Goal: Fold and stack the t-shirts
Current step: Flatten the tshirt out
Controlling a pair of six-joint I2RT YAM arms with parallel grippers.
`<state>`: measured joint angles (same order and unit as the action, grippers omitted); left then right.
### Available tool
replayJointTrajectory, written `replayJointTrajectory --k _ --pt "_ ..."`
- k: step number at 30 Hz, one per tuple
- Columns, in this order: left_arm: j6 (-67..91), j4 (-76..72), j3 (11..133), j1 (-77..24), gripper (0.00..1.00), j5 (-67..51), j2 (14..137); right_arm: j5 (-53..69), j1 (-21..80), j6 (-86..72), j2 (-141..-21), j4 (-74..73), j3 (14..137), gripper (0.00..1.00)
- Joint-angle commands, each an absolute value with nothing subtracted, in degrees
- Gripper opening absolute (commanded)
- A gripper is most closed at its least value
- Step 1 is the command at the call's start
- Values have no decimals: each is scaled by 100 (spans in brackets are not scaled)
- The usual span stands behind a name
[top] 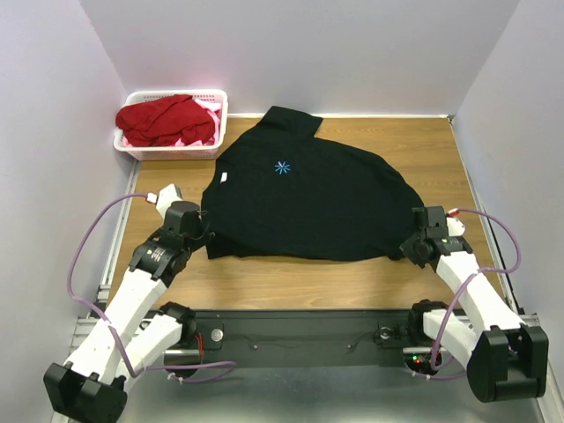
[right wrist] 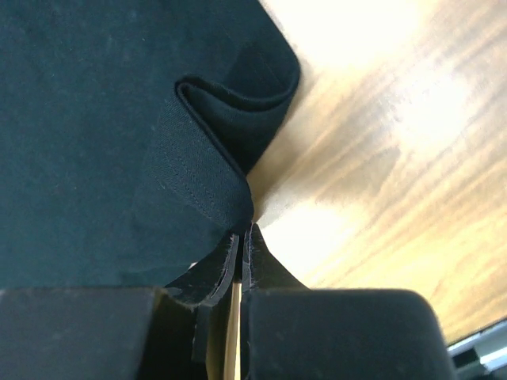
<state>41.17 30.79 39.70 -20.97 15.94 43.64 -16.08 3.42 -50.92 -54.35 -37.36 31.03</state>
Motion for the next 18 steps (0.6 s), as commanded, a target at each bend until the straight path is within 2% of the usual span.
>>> replayJointTrajectory --k 1,5,8,9,10,12,13,15,16,18 --pt "4909 3453 4070 -2083 4 1811 3800 -1680 308 -5816 -4941 -4314 3357 1" --pt "5693 3998 3955 -2074 10 1968 2572 -1591 316 -6344 -4012 -4745 3375 2" --pt "6406 4464 4060 -2083 14 2337 1584 -1644 316 -6608 -2993 -5150 3445 12" --pt "6625 4561 4087 -2083 21 2381 1408 -1644 316 -6635 -2710 -5255 3471 14" --pt "6705 4709 4087 -2083 33 2382 1145 -1626 316 -6644 -2472 -5291 3480 21" --pt "6776 4816 4096 -2083 37 2295 959 -1609 308 -6636 -1832 -5431 3542 25" --pt "6785 4903 4104 -2083 54 2250 880 -1600 316 -6627 -1654 -5466 3620 34" --pt "6768 5009 4192 -2083 70 2241 678 -1626 308 -6504 -1364 -5484 3700 40" --pt "6724 5088 4236 -2074 86 2328 538 -1652 308 -6443 -1214 -5484 3787 45" --pt "6645 5098 4359 -2083 91 2469 414 -1819 316 -6337 -1230 -5449 3849 50"
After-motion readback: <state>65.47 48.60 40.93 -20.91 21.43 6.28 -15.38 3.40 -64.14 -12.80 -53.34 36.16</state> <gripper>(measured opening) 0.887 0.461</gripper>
